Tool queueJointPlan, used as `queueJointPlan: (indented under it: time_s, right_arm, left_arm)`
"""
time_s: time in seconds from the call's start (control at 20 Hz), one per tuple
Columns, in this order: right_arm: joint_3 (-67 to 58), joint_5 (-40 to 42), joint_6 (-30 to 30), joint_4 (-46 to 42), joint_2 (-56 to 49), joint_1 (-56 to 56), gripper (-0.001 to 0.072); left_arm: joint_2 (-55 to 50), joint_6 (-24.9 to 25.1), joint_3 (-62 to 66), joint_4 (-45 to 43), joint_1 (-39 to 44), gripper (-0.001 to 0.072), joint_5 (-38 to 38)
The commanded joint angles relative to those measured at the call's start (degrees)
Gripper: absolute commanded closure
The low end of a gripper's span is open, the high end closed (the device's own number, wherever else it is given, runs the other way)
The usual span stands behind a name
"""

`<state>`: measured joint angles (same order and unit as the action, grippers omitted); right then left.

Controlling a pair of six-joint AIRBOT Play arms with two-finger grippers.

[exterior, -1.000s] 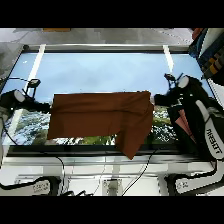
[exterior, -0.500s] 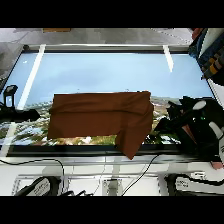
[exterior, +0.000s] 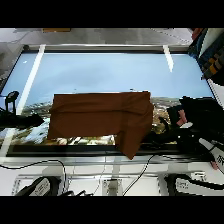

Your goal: Fold the clothes and pants, and hang the long-sleeved shirts on hangers.

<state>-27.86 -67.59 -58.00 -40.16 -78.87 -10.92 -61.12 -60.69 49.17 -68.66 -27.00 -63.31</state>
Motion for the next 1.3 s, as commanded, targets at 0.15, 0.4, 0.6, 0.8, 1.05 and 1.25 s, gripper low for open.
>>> queueJointPlan:
  time_s: [0.15, 0.4, 0.6, 0.8, 1.05, 1.25]
  right_arm:
    - [1.1, 14.9, 1.7, 5.5, 0.1, 9.9, 0.0451]
    - [-1.0, 14.5, 2.8, 5.6, 2.2, 10.6, 0.0697]
    - [-2.0, 14.8, 1.8, 5.4, 10.1, 10.6, 0.0698]
    - [-2.0, 18.4, -3.8, 2.1, 17.9, 12.8, 0.07]
    - [-2.0, 23.3, -16.5, -12.5, 19.6, 20.2, 0.0699]
    - [-2.0, 22.9, -16.6, -11.9, 19.6, 21.3, 0.0699]
  left_arm:
    - [0.1, -0.2, -2.5, 0.2, -0.3, 0.0219, -0.8]
    - [0.1, 0.1, -6.4, 0.1, -0.3, 0.0219, 2.5]
    - [-0.5, 0.0, -6.4, 0.2, -0.3, 0.022, 4.1]
    - [-2.7, -0.2, -7.3, 0.0, -0.4, 0.022, 4.1]
    - [-4.0, 0.1, -12.5, 0.2, -0.7, 0.022, 6.3]
    - [-5.0, 0.1, -17.4, 4.4, -0.7, 0.0228, 12.8]
